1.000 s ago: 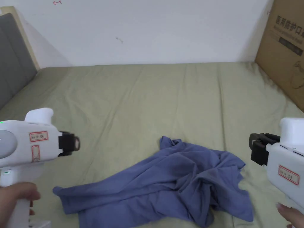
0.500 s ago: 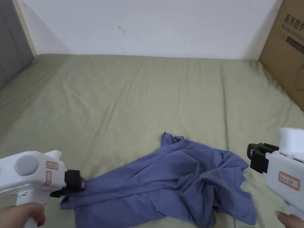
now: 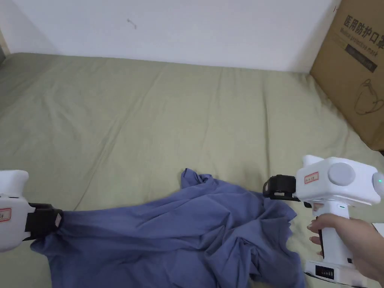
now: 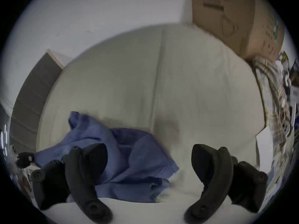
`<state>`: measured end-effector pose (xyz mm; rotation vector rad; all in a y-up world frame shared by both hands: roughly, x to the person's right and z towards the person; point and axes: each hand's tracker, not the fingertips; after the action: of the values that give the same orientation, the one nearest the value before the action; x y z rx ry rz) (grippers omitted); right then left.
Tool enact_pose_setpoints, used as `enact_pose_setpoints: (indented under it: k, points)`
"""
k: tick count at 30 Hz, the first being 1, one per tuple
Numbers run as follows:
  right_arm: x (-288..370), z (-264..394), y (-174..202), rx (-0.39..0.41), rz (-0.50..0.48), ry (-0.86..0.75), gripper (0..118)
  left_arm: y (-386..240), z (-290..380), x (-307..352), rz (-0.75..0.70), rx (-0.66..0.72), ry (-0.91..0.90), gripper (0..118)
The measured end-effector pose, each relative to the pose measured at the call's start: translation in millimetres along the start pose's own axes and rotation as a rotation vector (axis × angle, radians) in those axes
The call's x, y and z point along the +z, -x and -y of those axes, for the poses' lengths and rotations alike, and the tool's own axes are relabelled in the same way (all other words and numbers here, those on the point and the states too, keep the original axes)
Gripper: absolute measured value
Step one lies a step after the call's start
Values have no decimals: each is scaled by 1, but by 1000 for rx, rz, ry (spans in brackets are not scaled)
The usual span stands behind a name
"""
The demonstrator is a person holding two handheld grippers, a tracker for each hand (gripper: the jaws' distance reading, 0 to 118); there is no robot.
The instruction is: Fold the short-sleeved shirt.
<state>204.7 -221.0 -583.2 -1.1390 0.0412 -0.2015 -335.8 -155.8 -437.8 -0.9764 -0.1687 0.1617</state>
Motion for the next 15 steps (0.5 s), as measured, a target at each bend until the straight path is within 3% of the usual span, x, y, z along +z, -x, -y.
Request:
enact_pose_setpoints:
  k: [2, 3, 4, 5, 7, 10, 15]
  points:
    - [-8, 4, -5, -9, 12, 29, 106, 0, 0, -1, 4, 0, -1, 6]
    - [-10, 3, -5, 1, -2, 39, 97, 0, -1, -1, 5, 3, -6, 6]
    - [-11, 3, -6, 21, -44, 67, 72, 1, -1, -4, 7, 7, -6, 6]
    - [-6, 8, -5, 63, -106, 72, 11, 2, -2, -6, 6, 11, -3, 6]
    - [11, 17, -1, 95, -100, -50, 5, 3, -3, -8, -6, 17, 15, 6]
    - [43, 16, -3, 51, -151, -136, 5, 3, -2, -6, -15, 9, 6, 6]
    - [115, 16, 5, 146, -174, -206, 5, 5, -17, 22, -13, 25, -67, 6]
